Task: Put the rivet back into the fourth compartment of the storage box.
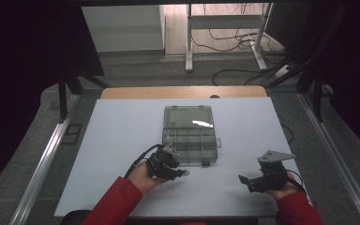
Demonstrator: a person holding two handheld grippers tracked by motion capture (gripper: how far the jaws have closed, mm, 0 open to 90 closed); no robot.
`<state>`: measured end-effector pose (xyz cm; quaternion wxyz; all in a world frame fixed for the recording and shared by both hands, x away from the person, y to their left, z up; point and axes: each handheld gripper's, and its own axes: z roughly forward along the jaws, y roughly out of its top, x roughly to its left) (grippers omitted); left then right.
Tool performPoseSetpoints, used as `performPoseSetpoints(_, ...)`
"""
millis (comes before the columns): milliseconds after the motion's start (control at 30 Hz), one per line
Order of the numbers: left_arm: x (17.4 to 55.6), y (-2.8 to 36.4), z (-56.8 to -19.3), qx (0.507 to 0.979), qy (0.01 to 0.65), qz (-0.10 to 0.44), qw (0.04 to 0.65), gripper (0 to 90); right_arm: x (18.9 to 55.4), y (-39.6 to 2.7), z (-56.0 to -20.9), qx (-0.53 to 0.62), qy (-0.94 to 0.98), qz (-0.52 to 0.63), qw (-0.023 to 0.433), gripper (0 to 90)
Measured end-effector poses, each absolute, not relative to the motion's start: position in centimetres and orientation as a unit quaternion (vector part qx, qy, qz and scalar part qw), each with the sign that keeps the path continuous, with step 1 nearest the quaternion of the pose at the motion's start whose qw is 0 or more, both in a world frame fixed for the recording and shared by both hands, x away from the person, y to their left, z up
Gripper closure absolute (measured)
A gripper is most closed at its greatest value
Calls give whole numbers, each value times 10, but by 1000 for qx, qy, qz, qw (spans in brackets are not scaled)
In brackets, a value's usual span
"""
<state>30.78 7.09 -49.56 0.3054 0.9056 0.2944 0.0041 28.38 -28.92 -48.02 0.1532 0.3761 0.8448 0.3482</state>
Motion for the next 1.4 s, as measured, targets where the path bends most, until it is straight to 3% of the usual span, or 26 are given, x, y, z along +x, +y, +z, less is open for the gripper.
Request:
performPoseSetpoints(333,318,56,-501,915,284,11,286,749,283,-288,-481,374,848,344,149,0)
performPoseSetpoints(1000,323,45,-515,924,281,20,259,748,283,-288,-482,369,853,338,148,0)
performPoseSetpoints(1133,323,45,-516,924,283,26,257,806,283,-288,-482,368,854,337,147,0)
performPoseSetpoints(1400,324,47,-516,911,306,7,277,824,283,-288,-482,368,854,337,147,0)
